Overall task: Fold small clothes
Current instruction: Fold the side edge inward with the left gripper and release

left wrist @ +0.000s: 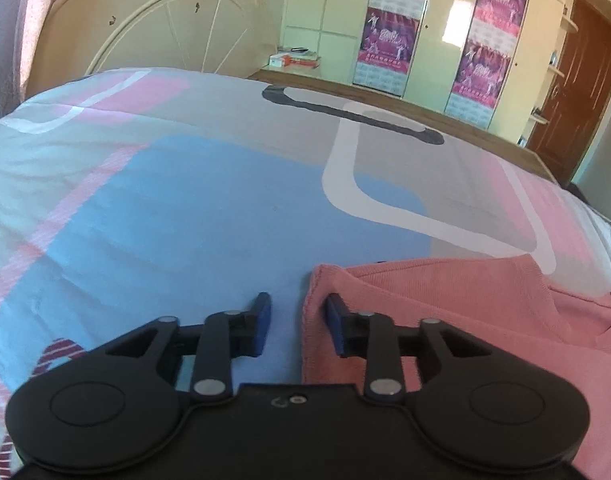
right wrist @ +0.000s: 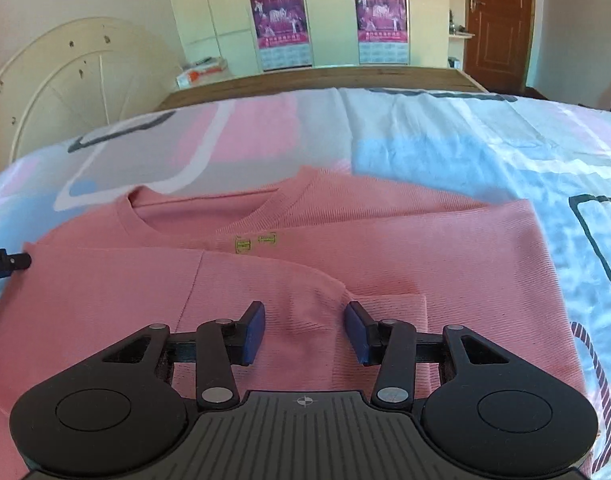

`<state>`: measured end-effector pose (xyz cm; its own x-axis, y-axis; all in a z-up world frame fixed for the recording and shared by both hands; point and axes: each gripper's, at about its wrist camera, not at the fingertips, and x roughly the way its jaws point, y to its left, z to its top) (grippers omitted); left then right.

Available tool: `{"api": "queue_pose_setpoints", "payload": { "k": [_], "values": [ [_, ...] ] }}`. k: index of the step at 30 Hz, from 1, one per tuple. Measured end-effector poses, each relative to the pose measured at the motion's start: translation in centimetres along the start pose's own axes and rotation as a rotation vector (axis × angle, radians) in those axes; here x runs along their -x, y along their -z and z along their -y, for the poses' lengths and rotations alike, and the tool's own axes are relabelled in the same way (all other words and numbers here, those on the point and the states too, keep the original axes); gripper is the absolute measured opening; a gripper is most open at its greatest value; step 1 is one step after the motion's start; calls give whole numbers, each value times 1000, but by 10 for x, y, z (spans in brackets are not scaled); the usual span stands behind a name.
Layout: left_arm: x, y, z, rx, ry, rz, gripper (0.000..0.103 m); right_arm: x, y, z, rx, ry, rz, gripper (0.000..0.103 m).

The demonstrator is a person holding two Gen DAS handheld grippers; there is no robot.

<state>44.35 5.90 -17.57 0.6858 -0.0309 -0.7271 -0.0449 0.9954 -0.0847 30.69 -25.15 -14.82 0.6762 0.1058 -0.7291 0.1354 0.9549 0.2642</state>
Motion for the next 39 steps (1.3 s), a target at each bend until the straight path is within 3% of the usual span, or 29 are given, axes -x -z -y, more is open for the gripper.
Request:
{"api": "queue_pose_setpoints", "payload": {
  "k": [7,14,19,22,26,30,33,39],
  "values": [
    [33,8,11,-62,2,-2,42,27,2,-8,20,-53,40,46],
    [64,28,35,-110,75,-25,45,34,18,-20,79,-54,22,46],
    [71,48,48,-137,111,-65,45,37,30,-11,47,-40,-1,46],
    [68,61,47,-152,95,-86,45,40,37,-9,70,-24,-14,46],
    [67,73,43,-203,74,-61,47,39,46,0,105,30,-26,45],
    [77,72,41,-180,67,-68,45,44,46,5,105,59,-30,45],
    [94,79,45,-201,91,-61,45,51,49,4,121,66,-29,46],
    [129,104,67,-244,171,-72,48,77,51,-14,115,-36,10,46]
  ]
}}
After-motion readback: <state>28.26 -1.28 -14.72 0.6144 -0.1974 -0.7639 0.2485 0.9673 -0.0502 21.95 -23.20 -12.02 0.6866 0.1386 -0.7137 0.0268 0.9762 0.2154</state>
